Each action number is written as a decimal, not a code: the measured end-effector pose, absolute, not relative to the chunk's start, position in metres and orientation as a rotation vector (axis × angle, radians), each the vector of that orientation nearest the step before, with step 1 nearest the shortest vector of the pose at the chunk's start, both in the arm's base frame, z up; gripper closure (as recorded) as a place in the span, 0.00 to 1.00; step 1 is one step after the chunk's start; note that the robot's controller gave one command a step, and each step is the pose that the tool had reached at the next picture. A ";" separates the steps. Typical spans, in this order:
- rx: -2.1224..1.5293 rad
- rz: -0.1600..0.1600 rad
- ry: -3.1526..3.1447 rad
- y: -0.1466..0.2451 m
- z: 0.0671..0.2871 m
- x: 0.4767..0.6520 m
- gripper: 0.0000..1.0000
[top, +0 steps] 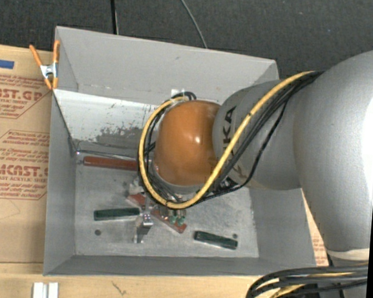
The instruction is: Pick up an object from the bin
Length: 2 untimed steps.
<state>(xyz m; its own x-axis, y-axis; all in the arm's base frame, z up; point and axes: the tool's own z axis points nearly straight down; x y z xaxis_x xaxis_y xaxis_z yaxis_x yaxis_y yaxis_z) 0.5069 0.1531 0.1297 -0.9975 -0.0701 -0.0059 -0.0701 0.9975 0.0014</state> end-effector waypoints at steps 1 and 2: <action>-0.119 0.000 3.144 0.157 0.096 0.509 0.00; -0.075 0.002 3.141 0.154 0.116 0.501 0.00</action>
Offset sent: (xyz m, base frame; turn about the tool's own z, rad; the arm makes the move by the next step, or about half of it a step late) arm -0.0055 0.0007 -0.0138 0.0212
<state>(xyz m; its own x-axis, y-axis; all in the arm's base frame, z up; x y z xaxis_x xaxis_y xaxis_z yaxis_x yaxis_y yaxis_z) 0.5011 0.1539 0.1163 -0.9988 -0.0480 0.0000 -0.0480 0.9988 0.0010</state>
